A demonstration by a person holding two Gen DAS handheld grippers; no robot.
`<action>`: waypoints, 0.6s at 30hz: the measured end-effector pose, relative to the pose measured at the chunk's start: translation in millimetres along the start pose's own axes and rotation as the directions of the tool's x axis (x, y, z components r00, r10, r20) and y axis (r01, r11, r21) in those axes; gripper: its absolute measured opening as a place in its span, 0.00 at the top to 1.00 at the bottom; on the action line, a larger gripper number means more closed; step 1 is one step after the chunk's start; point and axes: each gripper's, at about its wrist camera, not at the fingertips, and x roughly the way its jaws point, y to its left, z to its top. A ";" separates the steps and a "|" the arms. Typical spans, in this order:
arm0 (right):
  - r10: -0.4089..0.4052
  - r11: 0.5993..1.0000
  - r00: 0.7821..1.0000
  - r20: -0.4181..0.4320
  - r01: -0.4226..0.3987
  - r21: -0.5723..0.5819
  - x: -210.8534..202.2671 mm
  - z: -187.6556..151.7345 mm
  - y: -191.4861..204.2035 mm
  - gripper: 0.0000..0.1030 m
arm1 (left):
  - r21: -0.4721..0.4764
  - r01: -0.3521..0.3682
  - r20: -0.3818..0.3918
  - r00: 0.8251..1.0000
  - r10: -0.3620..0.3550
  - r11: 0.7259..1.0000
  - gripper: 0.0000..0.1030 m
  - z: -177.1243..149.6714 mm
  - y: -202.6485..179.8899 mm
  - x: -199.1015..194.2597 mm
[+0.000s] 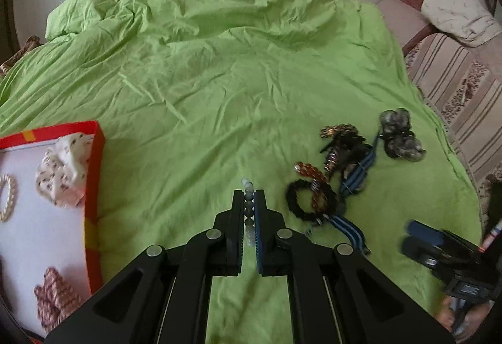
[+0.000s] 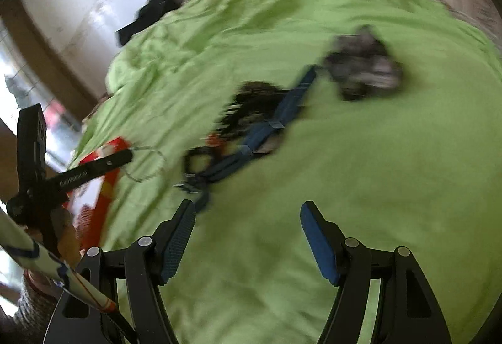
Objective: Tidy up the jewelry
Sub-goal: 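Grasp the grey pearl bracelet with left tool while right grasps the striped watch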
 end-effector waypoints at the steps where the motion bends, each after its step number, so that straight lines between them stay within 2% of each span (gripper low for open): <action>1: 0.005 1.000 1.000 -0.006 -0.005 -0.013 7.6 2.6 6.2 0.28 | -0.006 0.008 0.003 1.000 -0.008 1.000 0.95 -1.6 0.4 -4.3; 4: -0.022 1.000 1.000 0.000 0.022 0.017 24.4 12.7 7.2 0.28 | -0.010 0.024 0.021 0.999 -0.024 1.000 0.95 -10.8 -0.9 -20.3; 7: -0.085 0.994 0.996 0.032 0.083 0.068 29.9 23.8 -6.6 0.28 | 0.004 0.032 0.036 0.999 -0.032 0.999 0.95 -19.7 -2.8 -34.6; 11: -0.123 0.984 0.992 0.024 0.119 0.134 41.8 39.7 -24.2 0.28 | 0.025 0.025 0.070 0.997 -0.027 0.999 0.95 -29.4 -5.6 -46.9; 15: -0.166 0.977 0.986 -0.006 0.165 0.136 63.5 50.9 -21.2 0.34 | 0.032 0.019 0.092 0.996 -0.021 0.999 0.95 -35.8 -7.5 -49.8; 18: -0.267 0.959 0.963 -0.043 0.270 0.088 81.8 54.9 -9.4 0.43 | 0.054 -0.002 0.096 0.995 -0.003 0.999 0.95 -39.8 -11.7 -50.1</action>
